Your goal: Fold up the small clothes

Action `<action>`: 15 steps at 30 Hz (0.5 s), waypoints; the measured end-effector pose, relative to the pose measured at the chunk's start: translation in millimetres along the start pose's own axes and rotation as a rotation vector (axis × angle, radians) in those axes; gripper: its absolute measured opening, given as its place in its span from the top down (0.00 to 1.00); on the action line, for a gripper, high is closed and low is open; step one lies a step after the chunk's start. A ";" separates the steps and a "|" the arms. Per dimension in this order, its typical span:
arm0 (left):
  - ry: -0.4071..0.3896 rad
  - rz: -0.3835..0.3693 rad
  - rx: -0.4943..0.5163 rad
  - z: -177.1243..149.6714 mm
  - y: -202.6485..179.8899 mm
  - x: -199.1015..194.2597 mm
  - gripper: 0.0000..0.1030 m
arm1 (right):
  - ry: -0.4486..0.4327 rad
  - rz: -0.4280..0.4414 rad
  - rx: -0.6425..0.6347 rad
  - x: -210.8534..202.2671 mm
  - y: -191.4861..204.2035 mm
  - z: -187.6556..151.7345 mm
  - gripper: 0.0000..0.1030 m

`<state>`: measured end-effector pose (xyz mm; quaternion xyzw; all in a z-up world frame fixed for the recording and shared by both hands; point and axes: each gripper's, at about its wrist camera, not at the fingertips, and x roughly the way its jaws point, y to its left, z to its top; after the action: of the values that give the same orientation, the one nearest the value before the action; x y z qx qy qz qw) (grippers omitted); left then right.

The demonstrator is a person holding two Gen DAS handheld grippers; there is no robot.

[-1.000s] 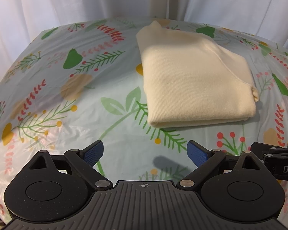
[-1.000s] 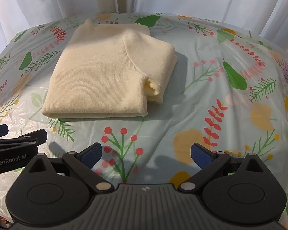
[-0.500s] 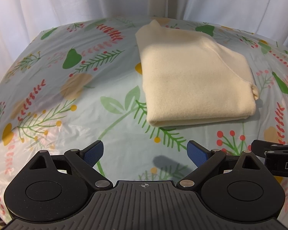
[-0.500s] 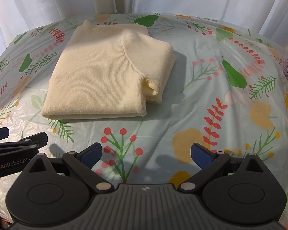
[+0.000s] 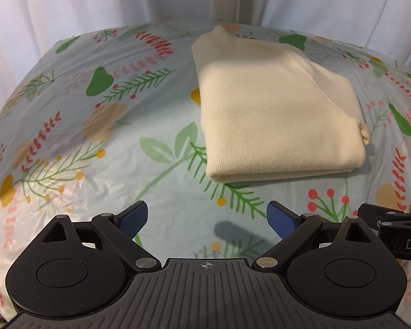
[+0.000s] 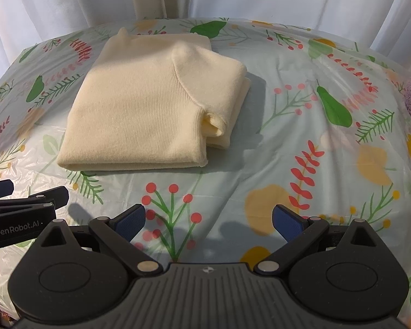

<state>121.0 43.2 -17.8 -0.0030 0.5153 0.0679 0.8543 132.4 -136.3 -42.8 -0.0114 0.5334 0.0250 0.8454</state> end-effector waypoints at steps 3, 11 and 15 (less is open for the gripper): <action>-0.008 0.018 0.010 -0.4 -1.0 1.1 0.06 | -0.003 0.001 -0.002 0.0 0.2 0.5 0.04; -0.003 0.035 0.033 0.1 -4.1 2.6 0.06 | -0.006 -0.012 0.002 2.5 -0.2 3.3 0.04; 0.003 0.034 0.035 -0.2 -4.3 3.4 0.06 | -0.008 -0.016 0.000 2.9 -0.2 4.6 0.04</action>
<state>122.9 39.3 -21.1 0.0206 0.5175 0.0736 0.8523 137.8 -136.3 -43.4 -0.0158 0.5301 0.0182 0.8476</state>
